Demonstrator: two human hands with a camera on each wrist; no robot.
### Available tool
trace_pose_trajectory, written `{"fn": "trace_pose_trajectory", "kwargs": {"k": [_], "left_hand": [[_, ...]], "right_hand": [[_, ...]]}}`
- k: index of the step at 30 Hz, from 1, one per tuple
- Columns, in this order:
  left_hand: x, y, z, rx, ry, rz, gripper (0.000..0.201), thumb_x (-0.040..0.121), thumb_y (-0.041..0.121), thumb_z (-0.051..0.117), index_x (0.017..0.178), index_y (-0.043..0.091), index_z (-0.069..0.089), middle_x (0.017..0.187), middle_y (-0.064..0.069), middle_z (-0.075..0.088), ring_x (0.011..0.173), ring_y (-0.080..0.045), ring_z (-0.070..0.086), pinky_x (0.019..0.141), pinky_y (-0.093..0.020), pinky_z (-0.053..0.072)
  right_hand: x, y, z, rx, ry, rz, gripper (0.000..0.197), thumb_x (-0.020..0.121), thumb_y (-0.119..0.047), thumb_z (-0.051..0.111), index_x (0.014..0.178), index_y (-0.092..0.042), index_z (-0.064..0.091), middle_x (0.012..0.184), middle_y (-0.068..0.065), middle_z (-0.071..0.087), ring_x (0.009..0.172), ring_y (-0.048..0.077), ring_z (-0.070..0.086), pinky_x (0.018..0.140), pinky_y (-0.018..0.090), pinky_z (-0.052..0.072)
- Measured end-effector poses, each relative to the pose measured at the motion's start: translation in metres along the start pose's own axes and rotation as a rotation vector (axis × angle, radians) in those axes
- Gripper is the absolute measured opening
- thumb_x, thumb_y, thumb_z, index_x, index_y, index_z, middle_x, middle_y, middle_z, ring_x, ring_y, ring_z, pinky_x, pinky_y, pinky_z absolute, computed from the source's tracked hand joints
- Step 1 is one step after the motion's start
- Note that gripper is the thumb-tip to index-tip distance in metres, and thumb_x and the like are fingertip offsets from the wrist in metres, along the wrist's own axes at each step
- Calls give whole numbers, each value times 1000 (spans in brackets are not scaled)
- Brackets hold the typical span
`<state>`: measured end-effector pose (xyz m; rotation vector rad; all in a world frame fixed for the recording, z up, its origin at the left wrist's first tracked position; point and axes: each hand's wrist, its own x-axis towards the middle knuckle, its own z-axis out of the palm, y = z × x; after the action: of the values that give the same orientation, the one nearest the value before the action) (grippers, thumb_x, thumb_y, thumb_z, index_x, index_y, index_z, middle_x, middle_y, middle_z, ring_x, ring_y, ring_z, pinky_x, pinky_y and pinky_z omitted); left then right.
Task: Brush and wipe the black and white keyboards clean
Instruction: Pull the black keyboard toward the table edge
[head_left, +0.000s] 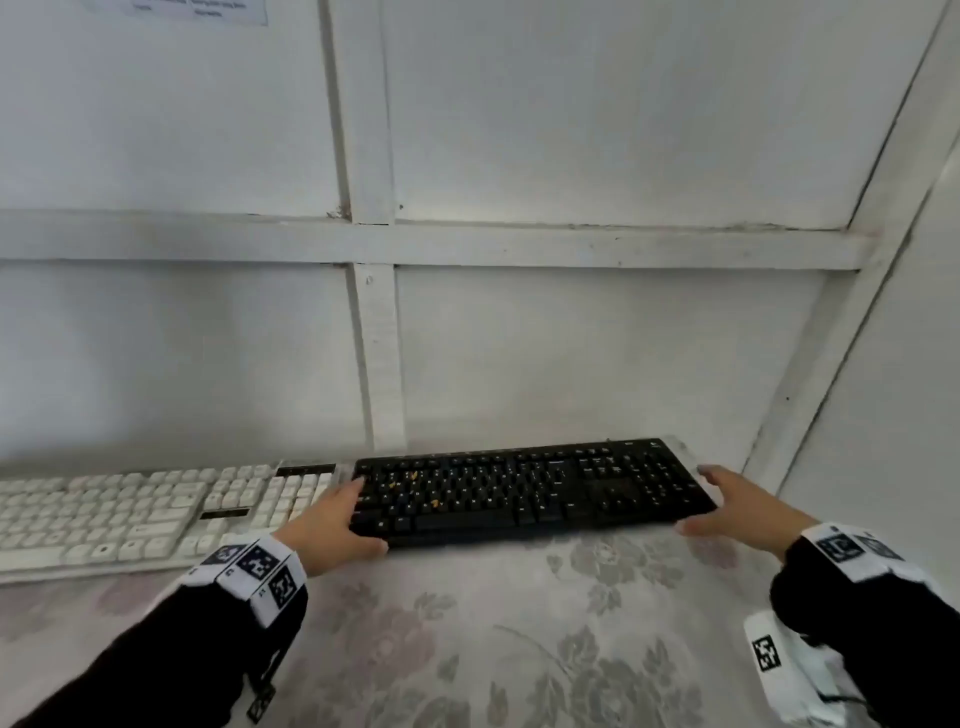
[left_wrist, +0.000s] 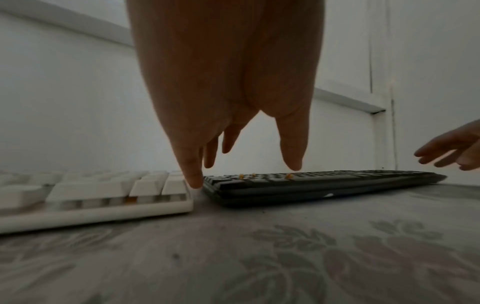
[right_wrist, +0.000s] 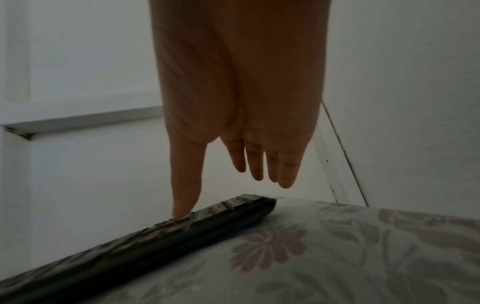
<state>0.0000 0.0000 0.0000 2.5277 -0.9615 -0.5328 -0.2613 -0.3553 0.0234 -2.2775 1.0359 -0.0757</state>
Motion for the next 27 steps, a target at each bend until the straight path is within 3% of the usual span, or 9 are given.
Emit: {"fn": "trace_pose_trajectory", "kwargs": {"k": [3, 6, 9, 12, 16, 19, 27], "left_hand": [[6, -2, 1, -14, 16, -55, 103, 81, 37, 68, 149, 9, -3, 158, -5, -3, 145, -16, 4, 118, -28, 10], [8, 4, 1, -38, 31, -79, 107, 77, 31, 73, 149, 8, -3, 158, -6, -1, 145, -16, 6, 115, -25, 11], [12, 9, 0, -61, 27, -118, 110, 74, 27, 76, 149, 8, -1, 158, -7, 1, 145, -17, 8, 114, -25, 12], [15, 12, -1, -38, 7, -188, 109, 74, 27, 76, 150, 10, 0, 156, -8, 15, 141, -20, 23, 112, -26, 23], [17, 16, -3, 21, -17, -251, 108, 75, 31, 75, 150, 10, -1, 150, -9, 31, 133, -22, 37, 107, -27, 33], [17, 19, -4, 39, -10, -279, 107, 75, 33, 75, 150, 10, 1, 147, -9, 36, 131, -22, 40, 104, -26, 35], [-2, 19, -3, 32, -34, -278, 106, 66, 38, 81, 147, 12, 19, 140, -5, 46, 125, -20, 46, 104, -30, 38]], "right_hand": [[14, 6, -5, -36, -24, 43, 106, 69, -30, 83, 149, -10, 17, 154, 10, 26, 138, 25, 32, 109, 33, 29], [26, 7, -4, -21, -62, 51, 109, 69, -25, 84, 150, -6, 13, 154, 11, 26, 138, 25, 32, 110, 32, 28], [32, 4, -4, 32, -92, 43, 102, 68, -15, 84, 147, -2, 20, 147, 13, 37, 122, 24, 45, 102, 29, 34], [37, 3, -4, 73, -95, 26, 80, 72, -4, 80, 138, 1, 35, 133, 16, 48, 102, 17, 43, 87, 24, 33], [43, 6, -3, 83, -143, -18, 67, 67, -5, 83, 124, -9, 48, 116, 5, 60, 98, 17, 54, 76, 23, 40], [45, 8, -2, 113, -154, -38, 60, 67, -5, 82, 115, -17, 49, 99, -4, 58, 96, 15, 54, 72, 20, 39], [28, 17, -4, 151, -158, -80, 53, 66, -2, 83, 105, -23, 53, 95, -11, 61, 85, 0, 56, 66, 12, 39]]}}
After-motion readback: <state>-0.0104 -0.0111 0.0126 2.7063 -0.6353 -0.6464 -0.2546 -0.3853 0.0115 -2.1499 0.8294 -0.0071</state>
